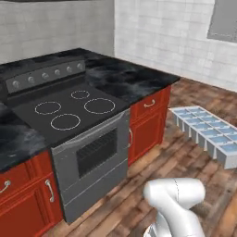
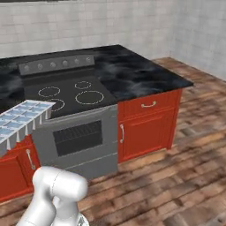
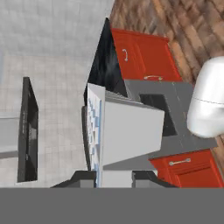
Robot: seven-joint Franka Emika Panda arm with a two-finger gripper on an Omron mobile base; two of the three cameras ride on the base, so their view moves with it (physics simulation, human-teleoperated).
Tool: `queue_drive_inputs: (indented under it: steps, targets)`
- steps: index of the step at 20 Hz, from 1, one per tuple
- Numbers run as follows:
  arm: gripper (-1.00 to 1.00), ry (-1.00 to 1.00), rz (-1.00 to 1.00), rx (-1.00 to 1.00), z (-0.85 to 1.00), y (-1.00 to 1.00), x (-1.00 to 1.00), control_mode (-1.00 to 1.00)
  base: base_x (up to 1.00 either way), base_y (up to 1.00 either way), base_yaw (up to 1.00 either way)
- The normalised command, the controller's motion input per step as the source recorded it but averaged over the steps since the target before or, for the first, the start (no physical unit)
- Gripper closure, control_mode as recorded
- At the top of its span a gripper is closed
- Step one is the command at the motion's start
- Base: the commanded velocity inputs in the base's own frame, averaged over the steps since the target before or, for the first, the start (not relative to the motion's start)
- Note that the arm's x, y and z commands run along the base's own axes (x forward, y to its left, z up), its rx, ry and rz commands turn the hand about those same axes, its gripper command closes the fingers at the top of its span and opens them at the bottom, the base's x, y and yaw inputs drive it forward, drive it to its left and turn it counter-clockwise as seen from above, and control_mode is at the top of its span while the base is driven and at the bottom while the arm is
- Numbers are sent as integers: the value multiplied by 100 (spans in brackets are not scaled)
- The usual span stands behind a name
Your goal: Open the freezer door, pick up the ice cube tray from the freezer, and place it on the dining counter.
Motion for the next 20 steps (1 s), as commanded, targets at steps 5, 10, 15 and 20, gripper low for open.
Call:
queue_drive_inputs:
  steps: [5, 10, 15, 20]
  targets:
    - [100, 0, 0, 0, 0, 0, 0, 100, 32, 0, 87]
    - [100, 0, 0, 0, 0, 0, 0, 100, 39, 3, 83]
    - [100, 0, 0, 0, 0, 0, 0, 100, 56, 10, 76]
    - [100, 0, 0, 0, 0, 0, 0, 100, 60, 82, 53]
